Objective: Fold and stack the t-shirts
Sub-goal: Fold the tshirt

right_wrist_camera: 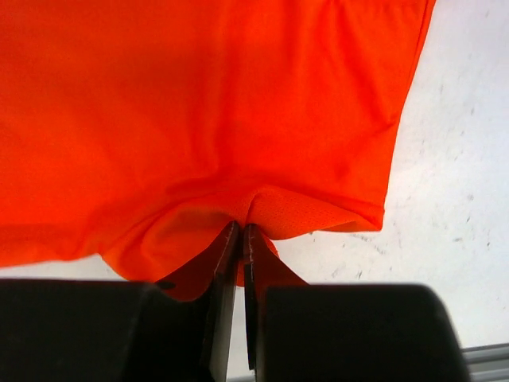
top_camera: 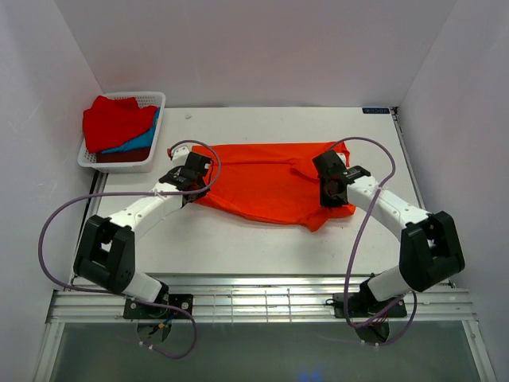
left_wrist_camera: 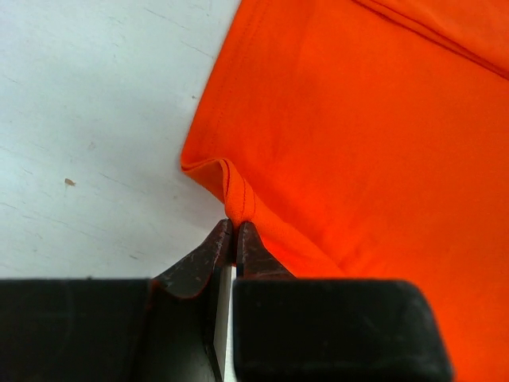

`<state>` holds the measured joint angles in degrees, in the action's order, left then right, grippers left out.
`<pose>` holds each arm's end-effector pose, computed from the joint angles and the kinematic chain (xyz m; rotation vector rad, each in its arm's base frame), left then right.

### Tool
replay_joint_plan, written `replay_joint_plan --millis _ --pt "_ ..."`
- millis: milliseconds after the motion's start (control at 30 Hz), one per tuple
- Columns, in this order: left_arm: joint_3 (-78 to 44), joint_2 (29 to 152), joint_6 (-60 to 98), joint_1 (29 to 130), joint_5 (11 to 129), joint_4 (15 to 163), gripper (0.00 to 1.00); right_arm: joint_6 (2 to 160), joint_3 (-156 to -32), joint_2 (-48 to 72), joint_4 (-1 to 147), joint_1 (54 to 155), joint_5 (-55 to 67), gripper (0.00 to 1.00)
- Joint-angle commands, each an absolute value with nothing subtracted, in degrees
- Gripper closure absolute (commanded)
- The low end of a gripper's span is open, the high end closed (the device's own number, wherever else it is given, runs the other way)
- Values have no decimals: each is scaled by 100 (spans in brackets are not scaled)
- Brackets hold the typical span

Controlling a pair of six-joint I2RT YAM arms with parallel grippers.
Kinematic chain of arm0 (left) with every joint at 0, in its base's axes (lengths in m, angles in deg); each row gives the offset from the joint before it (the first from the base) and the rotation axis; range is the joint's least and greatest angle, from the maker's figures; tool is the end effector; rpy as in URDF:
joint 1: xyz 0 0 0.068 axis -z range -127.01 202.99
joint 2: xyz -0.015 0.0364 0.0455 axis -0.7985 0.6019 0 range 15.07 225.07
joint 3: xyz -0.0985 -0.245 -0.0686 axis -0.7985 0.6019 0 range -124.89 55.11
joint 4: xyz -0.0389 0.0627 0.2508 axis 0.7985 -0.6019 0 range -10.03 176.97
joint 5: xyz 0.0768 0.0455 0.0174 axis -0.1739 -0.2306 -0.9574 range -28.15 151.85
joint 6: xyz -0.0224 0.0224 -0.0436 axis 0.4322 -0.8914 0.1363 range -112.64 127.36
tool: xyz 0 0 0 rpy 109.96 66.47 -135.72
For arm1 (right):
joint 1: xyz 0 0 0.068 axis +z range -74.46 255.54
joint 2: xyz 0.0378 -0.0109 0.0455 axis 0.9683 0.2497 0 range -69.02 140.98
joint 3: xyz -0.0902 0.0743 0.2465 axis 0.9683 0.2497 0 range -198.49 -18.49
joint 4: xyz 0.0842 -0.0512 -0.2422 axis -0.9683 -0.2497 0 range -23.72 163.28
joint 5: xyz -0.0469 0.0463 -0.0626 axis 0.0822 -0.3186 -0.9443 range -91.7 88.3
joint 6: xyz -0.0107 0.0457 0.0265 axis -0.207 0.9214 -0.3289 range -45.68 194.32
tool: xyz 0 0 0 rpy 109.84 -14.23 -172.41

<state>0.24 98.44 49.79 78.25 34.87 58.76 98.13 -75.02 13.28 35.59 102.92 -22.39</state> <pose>0.2706 -0.1099 0.2232 -0.5298 2.3538 0.0788 0.2539 0.1173 0.2266 0.0306 2.5704 -0.1613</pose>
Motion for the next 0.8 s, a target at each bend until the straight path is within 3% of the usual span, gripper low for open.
replay_joint_plan --millis 0,767 --pt "-219 10101 4788 7603 3478 5805 100 9428 -8149 1684 3566 10130 -2508 89" --pt "-1731 11403 4269 6917 3926 6007 100 8540 -10716 3864 3444 9400 -2095 92"
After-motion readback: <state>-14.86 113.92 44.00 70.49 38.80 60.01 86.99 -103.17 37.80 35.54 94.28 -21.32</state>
